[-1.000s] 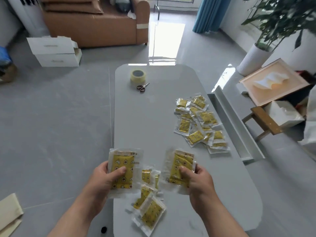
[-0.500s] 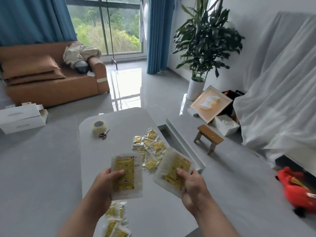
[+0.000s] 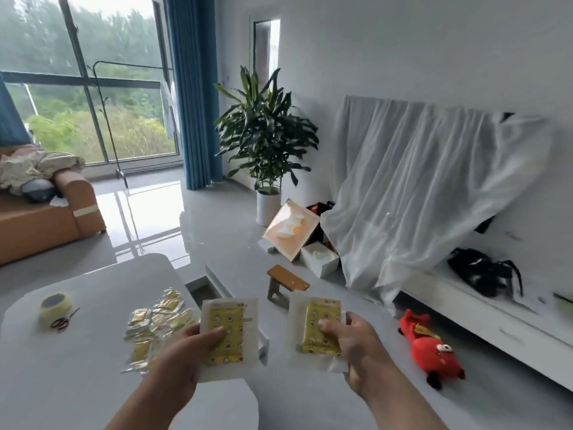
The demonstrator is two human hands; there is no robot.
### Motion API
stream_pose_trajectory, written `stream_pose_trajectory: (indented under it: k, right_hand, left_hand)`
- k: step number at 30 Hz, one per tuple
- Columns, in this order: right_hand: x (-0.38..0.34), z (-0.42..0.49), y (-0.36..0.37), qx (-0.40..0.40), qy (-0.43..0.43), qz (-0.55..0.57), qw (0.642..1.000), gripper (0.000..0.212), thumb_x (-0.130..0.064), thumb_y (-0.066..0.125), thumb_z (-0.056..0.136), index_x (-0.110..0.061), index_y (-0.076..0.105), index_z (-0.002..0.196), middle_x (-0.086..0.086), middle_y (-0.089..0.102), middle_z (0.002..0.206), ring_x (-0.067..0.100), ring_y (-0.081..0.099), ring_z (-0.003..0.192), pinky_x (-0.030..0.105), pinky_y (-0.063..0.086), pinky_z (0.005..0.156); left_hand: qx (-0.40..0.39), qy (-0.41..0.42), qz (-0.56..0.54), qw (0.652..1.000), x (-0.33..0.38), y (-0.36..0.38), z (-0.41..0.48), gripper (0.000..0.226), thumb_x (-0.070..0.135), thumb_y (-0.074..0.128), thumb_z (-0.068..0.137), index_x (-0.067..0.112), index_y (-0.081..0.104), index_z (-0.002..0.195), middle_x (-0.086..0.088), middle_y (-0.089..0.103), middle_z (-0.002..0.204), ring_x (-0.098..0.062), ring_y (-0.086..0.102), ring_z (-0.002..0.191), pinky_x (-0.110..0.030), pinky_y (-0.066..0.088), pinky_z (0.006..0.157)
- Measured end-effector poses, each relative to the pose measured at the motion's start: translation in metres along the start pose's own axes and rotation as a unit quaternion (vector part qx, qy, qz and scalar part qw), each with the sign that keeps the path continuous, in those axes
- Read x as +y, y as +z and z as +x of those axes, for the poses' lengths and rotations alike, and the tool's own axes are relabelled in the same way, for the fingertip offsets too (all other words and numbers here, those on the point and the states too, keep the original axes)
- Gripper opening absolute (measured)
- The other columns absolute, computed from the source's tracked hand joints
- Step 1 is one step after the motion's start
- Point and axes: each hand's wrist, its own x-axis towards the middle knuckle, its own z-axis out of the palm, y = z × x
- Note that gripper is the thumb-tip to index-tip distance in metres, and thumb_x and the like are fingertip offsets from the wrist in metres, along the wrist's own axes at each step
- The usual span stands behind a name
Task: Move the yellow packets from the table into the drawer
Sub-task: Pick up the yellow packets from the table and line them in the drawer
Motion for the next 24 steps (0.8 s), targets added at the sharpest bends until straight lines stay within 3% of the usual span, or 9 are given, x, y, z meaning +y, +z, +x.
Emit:
stream_pose_trajectory:
  k: [5,12,17,24]
  right_hand:
    - [-0.027,0.036,-0.063,0.049,-0.010,0.008,0.999,0.016,0.010,0.063,0.084,0.003,0.063,0.098,0.023,0.074,0.088,0.041,0.071,0.081,0.055,0.058,0.074]
    - [-0.059,0.146,-0.104,0.071,-0.006,-0.022,0.997,0.014,0.009,0.063,0.084,0.000,0.065,0.095,0.022,0.074,0.088,0.038,0.072,0.082,0.049,0.060,0.072]
    - [-0.099,0.236,-0.111,0.057,0.018,-0.049,0.997,0.017,0.008,0.064,0.084,0.002,0.064,0.100,0.022,0.074,0.091,0.039,0.072,0.086,0.052,0.059,0.077]
    - [-0.150,0.335,-0.104,0.029,0.016,-0.072,0.997,0.015,0.008,0.064,0.084,0.001,0.064,0.097,0.021,0.074,0.089,0.036,0.072,0.083,0.046,0.060,0.073]
  left_hand:
    - [-0.019,-0.005,0.010,1.000,-0.004,0.078,0.033,0.022,-0.002,0.066,0.079,-0.004,0.062,0.101,-0.024,0.073,0.083,-0.037,0.071,0.070,-0.044,0.054,0.068]
    - [-0.024,-0.015,0.024,0.999,-0.005,0.155,0.130,0.016,-0.003,0.066,0.082,0.000,0.063,0.098,-0.018,0.074,0.079,-0.037,0.069,0.079,-0.042,0.054,0.066]
    - [0.008,-0.037,0.020,0.999,0.009,0.190,0.216,0.014,-0.003,0.064,0.083,0.000,0.062,0.097,-0.017,0.074,0.073,-0.037,0.069,0.076,-0.042,0.054,0.065]
    - [0.023,-0.015,0.021,0.999,0.047,0.215,0.291,0.010,-0.004,0.061,0.084,-0.003,0.064,0.094,-0.020,0.073,0.075,-0.031,0.072,0.060,-0.040,0.059,0.060]
